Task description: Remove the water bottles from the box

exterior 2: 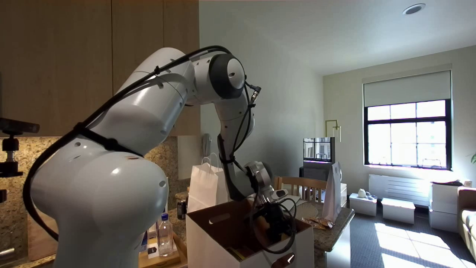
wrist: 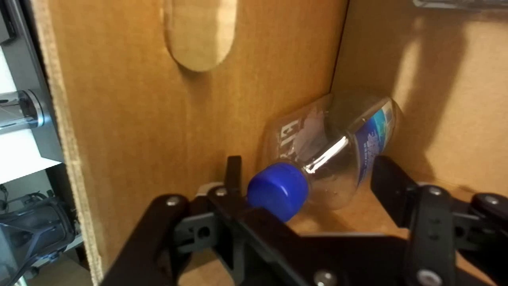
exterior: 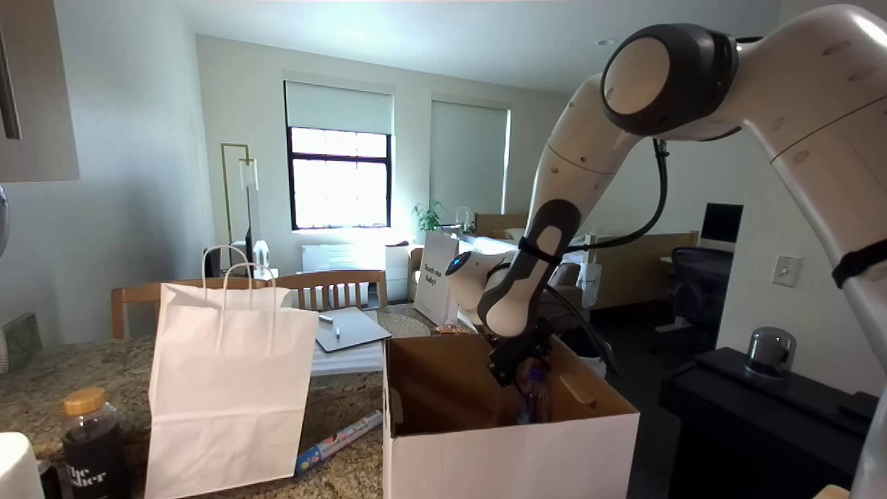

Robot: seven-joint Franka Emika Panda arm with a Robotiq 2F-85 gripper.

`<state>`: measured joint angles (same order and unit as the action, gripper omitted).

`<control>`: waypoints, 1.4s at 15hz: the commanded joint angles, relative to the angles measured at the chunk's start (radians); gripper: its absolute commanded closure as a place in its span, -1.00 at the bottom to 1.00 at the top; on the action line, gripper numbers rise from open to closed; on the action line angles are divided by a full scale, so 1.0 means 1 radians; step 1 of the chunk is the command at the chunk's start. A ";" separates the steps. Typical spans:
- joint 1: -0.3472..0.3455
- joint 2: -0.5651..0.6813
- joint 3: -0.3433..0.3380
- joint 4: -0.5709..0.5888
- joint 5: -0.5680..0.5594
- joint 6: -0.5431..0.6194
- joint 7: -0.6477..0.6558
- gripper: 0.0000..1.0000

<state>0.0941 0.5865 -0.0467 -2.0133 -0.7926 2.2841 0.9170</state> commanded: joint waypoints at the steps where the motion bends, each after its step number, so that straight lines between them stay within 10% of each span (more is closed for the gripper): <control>1: 0.006 0.015 -0.013 0.013 0.044 0.007 -0.040 -0.05; 9: 0.029 0.011 -0.022 0.035 0.069 0.016 -0.029 0.74; 21: 0.038 -0.108 -0.026 -0.068 0.069 0.048 0.001 0.76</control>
<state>0.1246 0.5785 -0.0554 -1.9864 -0.7412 2.2975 0.9167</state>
